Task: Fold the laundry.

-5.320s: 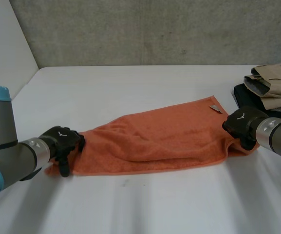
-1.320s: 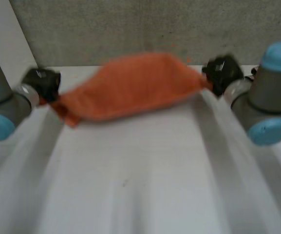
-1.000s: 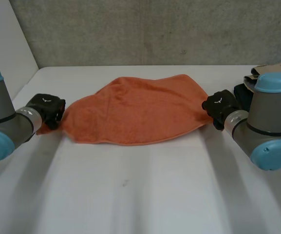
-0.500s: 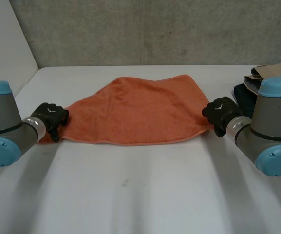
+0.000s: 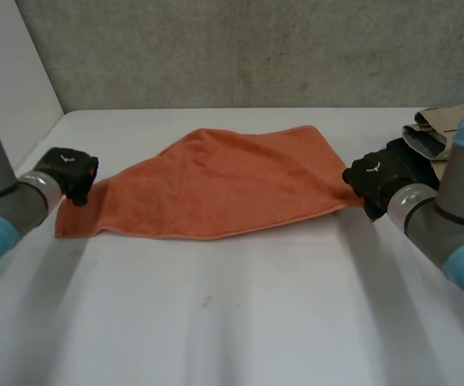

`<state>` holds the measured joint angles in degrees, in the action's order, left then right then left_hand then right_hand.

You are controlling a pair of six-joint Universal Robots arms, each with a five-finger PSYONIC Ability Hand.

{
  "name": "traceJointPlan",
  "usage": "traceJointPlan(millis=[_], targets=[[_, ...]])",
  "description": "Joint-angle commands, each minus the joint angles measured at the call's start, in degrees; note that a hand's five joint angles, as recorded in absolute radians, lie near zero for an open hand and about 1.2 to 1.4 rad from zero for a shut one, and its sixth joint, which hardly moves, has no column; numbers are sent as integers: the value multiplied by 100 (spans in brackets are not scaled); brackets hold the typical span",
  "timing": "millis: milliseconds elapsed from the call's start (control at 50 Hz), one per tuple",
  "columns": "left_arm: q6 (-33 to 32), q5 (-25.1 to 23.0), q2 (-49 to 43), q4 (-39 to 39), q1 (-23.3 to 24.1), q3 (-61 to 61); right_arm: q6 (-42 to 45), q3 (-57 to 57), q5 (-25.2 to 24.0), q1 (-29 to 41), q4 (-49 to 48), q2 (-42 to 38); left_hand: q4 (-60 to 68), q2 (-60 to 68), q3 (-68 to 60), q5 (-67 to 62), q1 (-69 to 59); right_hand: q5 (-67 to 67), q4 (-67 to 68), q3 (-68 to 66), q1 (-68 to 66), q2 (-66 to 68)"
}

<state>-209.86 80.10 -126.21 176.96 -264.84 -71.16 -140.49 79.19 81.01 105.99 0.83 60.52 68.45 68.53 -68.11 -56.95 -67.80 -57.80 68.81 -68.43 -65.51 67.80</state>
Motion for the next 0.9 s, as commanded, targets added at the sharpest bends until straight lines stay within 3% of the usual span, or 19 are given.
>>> traceJointPlan(millis=[20,100,220,640,800,860,900], targets=[[85,-583,431,-83,-33,-618,92,97,-393,18,304,241,-2267,-2275,2232,2117,2201,-1220,1119,-1157,-1449,1220],[-230,-654,212,-56,-7,-706,171,35,-349,27,357,118,-3165,-3173,3131,3015,3100,-1220,1119,-1157,-1449,1220],[-802,-408,-210,-48,-15,-557,189,-18,-297,-26,383,-31,-3234,-3242,3199,3084,3168,-1220,1119,-1157,-1449,1220],[-776,-240,-879,128,266,225,224,158,-297,-53,260,-189,-2612,-2620,2577,2462,2546,-1220,1119,-1157,-1449,1220],[-715,-74,-1107,137,310,612,241,184,-297,-61,260,-233,-1150,-1158,1116,1000,1085,-1220,1119,-1157,-1449,1220],[-715,23,-1239,128,310,831,250,211,-297,-61,260,-225,1030,1022,-1064,-1180,-1096,-1220,1119,-1157,-1449,1220],[-706,128,-1265,93,301,963,241,211,-297,-88,260,-199,1155,1147,-1189,-1305,-1220,-1220,1119,-1157,-1449,1220]])
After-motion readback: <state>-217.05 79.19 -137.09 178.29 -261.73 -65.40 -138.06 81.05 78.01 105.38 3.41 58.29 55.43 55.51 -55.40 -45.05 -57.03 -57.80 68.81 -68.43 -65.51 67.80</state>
